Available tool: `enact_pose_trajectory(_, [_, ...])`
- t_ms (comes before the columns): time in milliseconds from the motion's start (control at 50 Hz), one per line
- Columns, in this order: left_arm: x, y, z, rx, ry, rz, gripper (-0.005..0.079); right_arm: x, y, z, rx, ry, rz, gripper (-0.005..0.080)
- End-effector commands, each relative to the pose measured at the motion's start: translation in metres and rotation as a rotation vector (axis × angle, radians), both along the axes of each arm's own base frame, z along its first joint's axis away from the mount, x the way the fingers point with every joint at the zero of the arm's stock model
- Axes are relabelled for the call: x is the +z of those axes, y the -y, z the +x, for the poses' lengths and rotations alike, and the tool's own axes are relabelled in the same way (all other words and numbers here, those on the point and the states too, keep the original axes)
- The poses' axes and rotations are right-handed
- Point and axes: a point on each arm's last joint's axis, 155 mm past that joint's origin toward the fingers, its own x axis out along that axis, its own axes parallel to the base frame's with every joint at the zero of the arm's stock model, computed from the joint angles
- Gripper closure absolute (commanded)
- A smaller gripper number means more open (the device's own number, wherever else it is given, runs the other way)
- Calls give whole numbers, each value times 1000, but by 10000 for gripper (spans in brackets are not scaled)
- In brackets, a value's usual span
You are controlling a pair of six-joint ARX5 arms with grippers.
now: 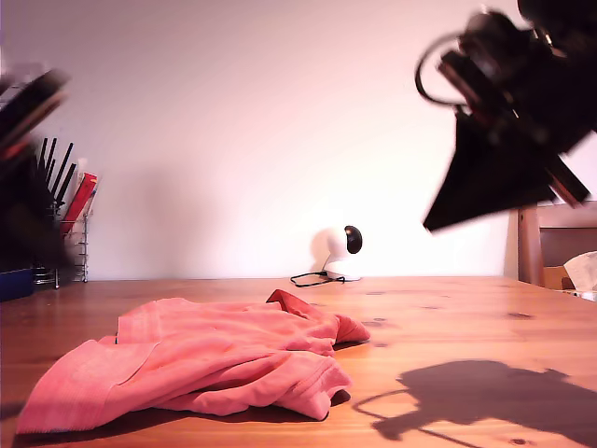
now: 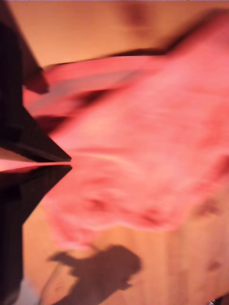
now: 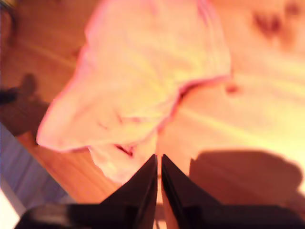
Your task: Fold the underwear in front of you. After folding it, place it to the right side.
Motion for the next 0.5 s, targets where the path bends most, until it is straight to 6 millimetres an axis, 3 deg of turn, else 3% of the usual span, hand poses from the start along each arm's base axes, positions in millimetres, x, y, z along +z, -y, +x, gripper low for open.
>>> enact_pose_trajectory(0, [-7,-1,-8,17,-42,-26,743,-4,-2,-2,-17,-33,18,764])
enact_pose_trajectory(100, [-12,1,-18,43,-117,-63,608,-5,-2,-4,-35,-61,25,712])
enact_pose_trajectory(240, [-20,-2,-26,118,-227,-92,285,-10,-8,-7,-34,-88,30,488])
enact_pose_trajectory(480, [-36,-6,-37,185,-357,-94,240,-8,-22,-3,5,-48,43,457])
